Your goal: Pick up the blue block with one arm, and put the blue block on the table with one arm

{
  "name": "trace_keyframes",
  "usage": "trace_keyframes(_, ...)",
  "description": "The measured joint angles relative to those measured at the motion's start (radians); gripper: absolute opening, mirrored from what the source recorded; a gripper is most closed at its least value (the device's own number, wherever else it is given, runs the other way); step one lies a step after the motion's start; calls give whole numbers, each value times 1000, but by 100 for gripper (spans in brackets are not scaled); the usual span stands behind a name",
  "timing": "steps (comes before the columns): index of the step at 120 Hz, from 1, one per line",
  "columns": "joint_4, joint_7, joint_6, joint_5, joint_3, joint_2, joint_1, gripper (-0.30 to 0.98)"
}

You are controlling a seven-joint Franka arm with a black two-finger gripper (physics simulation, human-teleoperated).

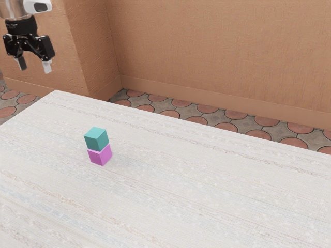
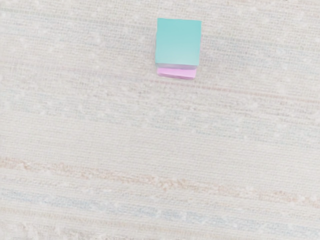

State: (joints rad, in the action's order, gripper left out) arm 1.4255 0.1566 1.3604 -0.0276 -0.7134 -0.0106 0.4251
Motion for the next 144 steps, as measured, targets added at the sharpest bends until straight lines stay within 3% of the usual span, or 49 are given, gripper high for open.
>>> trace_keyframes(20,-54,20,-9,-6,12,-13,-144,69)
trace_keyframes(30,-229,27,-30,-70,143,-40,-265,69)
trace_keyframes(35,-261,31,-38,-96,188,-44,-237,69)
trace_keyframes(48,-283,37,-50,-133,235,-49,-14,69)
trace_keyframes(55,-286,40,-54,-143,241,-49,54,68)
trace_keyframes(88,-234,36,-41,-146,233,-23,-79,69)
trace_keyframes(98,9,25,22,-93,214,-52,-70,69)
trace_keyframes(107,299,15,82,-73,210,-165,-71,68)
trace_keyframes(121,516,-11,121,-66,267,-359,-294,68)
trace_keyframes(144,918,-5,395,-201,197,-445,-369,69)
